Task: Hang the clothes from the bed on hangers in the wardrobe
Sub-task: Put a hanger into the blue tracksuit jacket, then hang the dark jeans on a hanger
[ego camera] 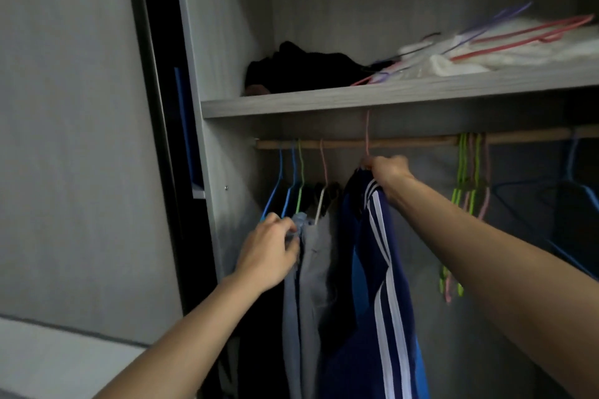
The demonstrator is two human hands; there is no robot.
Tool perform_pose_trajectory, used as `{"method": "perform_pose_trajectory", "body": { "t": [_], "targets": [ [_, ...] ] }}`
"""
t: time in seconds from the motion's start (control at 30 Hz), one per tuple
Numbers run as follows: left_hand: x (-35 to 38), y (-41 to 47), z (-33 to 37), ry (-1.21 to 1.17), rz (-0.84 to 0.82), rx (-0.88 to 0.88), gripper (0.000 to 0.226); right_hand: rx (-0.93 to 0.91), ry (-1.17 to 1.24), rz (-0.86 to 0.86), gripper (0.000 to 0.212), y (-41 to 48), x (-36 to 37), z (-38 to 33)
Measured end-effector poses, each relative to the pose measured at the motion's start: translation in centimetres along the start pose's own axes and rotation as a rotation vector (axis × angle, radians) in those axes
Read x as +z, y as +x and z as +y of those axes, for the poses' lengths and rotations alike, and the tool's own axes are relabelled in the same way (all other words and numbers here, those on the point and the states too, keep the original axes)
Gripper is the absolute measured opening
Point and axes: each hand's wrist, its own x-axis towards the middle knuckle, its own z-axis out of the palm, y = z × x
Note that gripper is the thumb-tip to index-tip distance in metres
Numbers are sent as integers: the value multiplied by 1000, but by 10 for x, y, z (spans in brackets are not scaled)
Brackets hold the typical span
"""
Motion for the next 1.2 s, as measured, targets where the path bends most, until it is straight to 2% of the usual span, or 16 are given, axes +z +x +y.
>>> {"method": "perform_pose_trajectory", "body": {
  "t": [0.07,0.13,0.2,0.3,0.4,0.47,0.57,0.67,0.73,0.83,0.97,1.1,1.2],
  "targets": [
    [8,20,-11,6,-5,29,16,4,-8,26,6,24,15,3],
    [16,35,-18,10,-6,54,17,-2,-19,70,15,44,27,14],
    [23,44,-22,17,9,53,15,-20,-80,88,14,51,37,33],
    [30,49,-26,-31,43,45,10,-14,-91,15,8,48,50,67],
    [34,57,-29,-79,67,40,12,-2,-69,-63,15,40,57,74],
    [35,64,-23,-106,94,58,16,-3,-158,-126,22,37,50,65],
    [32,74,-2,-155,174,145,15,-196,-521,-57,37,47,23,50],
    [31,81,29,-216,190,266,13,-443,-1219,189,39,48,-17,33],
    [37,83,50,-230,141,333,13,-491,-1526,256,37,43,-41,25],
    [53,84,72,-195,37,384,15,-453,-1768,310,32,37,-68,25],
    [75,83,80,-68,-88,400,21,-343,-1796,376,26,29,-99,31],
    [89,82,76,-15,-85,406,23,-287,-1768,390,23,25,-123,34],
    [93,82,75,-35,-82,403,23,-311,-1684,422,17,25,-135,27]
  ]
}}
